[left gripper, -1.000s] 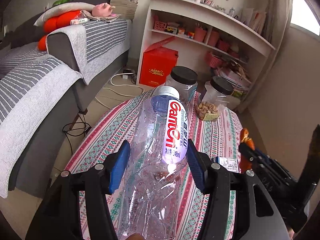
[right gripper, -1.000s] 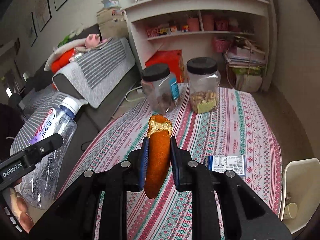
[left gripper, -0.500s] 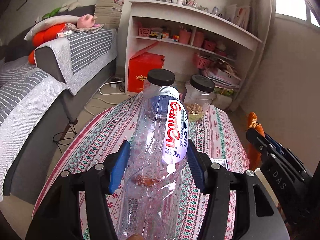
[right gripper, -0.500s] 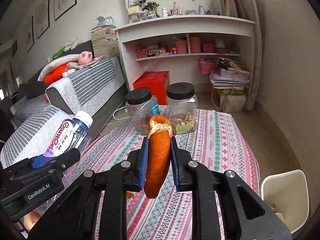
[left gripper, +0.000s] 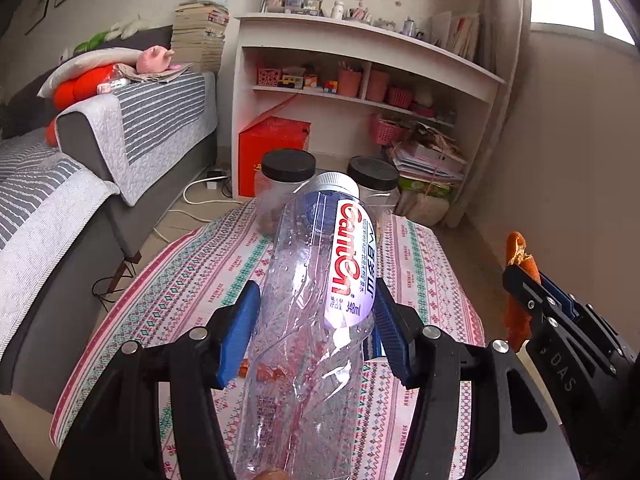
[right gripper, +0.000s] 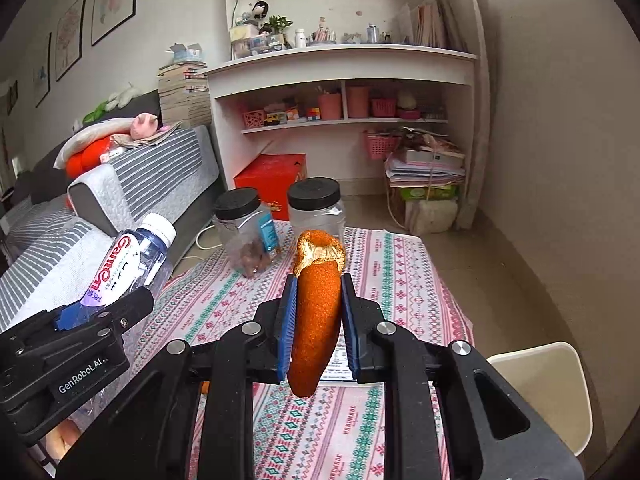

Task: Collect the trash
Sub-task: 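Drop the orange peel into the bin with the right tool, then the bottle with the left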

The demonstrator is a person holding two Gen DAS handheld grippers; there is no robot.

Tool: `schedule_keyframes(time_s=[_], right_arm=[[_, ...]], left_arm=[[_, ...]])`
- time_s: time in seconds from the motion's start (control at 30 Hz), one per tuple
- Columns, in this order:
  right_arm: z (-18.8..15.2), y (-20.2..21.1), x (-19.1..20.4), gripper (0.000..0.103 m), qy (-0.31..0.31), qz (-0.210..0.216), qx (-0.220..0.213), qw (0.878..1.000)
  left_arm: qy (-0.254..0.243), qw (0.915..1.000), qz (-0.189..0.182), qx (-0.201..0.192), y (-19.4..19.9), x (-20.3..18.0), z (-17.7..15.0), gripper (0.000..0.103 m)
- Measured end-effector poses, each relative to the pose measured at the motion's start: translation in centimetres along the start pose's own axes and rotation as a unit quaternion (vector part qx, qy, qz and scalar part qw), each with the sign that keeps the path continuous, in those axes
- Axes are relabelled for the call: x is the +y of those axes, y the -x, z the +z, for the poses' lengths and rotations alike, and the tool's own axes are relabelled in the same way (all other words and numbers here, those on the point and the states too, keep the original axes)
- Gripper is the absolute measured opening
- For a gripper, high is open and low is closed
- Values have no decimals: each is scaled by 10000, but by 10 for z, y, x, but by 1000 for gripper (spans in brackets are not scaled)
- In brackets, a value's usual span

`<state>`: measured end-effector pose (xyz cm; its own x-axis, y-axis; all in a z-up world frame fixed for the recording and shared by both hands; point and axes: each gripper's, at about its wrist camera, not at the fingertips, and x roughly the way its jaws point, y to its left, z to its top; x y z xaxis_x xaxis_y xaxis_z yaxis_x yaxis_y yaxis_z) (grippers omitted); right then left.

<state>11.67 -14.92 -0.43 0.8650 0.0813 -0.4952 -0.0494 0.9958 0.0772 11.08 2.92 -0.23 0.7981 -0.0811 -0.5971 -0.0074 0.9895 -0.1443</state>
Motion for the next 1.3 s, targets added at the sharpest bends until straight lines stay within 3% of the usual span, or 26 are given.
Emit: schedule_keyframes(time_s=[0.3,0.67,0.77,0.8,0.83,1.0,1.3], right_arm=[[-2,16,-46,20,-236,-441,-65,9987],[-11,60,-140,21,-681,-1450,-298,9866],[-14,77,-168,34,-877,-1785,-472,9789],[-14,82,-174,49,-928,-1860,-539,9767],[-14,90,-185,57,-1038,-1970,-671,9726],[-12,113,-223,69,-1557,-2257,-1016,9563],[-12,143,-260,78,-2208,-2412,-1471,9335]], left_arm=[[-185,9995,-243,56,-8,-34,-5,56],[-505,9958,-684,337,-23,-90,-24,56],[-739,9926,-867,410,-26,-116,-32,56],[-831,9911,-935,445,-27,-125,-35,56],[-917,9896,-996,481,-28,-134,-39,56],[-1326,9796,-1348,684,-31,-187,-61,56],[-1564,9584,-2102,1132,-37,-278,-80,57]])
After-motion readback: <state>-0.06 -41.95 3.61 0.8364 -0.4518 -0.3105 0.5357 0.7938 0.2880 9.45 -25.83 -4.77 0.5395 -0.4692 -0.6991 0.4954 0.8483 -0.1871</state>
